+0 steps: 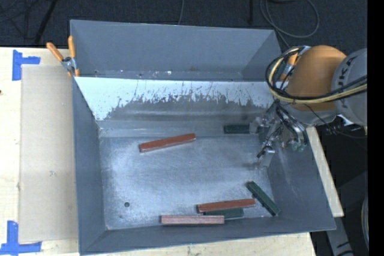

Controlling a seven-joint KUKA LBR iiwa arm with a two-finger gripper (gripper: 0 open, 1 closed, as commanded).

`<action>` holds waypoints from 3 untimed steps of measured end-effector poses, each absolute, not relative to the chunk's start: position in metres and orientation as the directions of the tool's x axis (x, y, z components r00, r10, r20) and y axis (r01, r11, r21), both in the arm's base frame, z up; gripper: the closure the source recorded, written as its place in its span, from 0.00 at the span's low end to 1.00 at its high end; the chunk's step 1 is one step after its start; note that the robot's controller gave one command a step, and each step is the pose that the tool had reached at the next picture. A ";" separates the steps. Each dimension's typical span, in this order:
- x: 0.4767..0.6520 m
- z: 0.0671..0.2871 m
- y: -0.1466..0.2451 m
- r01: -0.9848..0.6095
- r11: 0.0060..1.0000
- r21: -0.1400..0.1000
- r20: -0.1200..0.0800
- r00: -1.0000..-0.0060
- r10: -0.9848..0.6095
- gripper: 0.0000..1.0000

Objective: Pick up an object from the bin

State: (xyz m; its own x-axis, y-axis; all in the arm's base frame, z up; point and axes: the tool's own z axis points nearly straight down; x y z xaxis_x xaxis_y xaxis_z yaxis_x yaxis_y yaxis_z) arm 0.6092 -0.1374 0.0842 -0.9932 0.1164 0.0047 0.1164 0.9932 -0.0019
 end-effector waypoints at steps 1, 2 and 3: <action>0.589 0.069 -0.115 0.017 1.000 0.001 0.003 -1.000 0.017 0.00; 0.500 0.145 -0.135 0.030 1.000 -0.001 0.001 -1.000 0.030 0.00; 0.476 0.072 -0.089 -0.429 0.903 -0.007 -0.013 -0.903 -0.429 0.00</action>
Offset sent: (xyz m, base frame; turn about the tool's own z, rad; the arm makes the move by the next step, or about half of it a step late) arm -0.0197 0.0218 -0.0142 -0.1016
